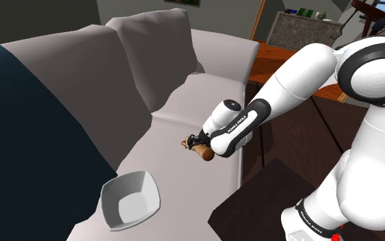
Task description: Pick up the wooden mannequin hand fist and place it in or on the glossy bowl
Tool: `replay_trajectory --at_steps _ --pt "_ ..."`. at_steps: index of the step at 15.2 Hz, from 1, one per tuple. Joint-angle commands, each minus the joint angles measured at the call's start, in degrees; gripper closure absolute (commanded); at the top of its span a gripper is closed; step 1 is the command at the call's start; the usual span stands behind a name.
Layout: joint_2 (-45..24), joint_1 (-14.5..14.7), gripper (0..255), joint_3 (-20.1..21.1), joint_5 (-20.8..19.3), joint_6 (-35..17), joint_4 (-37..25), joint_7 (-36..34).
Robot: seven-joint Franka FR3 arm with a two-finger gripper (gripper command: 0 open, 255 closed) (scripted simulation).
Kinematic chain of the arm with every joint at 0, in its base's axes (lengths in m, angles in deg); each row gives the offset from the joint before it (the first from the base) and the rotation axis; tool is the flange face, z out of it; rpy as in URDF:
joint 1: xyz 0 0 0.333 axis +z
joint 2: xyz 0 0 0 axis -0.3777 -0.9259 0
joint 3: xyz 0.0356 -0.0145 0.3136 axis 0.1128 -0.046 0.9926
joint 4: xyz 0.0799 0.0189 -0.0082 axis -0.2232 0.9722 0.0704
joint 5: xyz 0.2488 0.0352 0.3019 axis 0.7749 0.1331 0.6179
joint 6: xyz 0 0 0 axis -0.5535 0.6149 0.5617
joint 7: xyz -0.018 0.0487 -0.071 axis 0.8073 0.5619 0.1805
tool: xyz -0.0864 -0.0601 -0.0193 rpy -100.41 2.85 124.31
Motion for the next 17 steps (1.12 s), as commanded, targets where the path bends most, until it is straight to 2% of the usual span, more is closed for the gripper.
replay_trajectory --at_steps 1,8,13,17 --pt "1.88 1.05 255 -1.07 -0.45 1.53 0.33 -0.59" --pt "8.0 3.67 255 -4.33 -3.43 7.01 1.02 -3.23" --pt "12.02 4.46 255 -5.61 -5.96 10.97 1.07 -5.28" --pt "10.55 9.52 255 -5.51 -12.68 11.59 -1.1 -16.82"
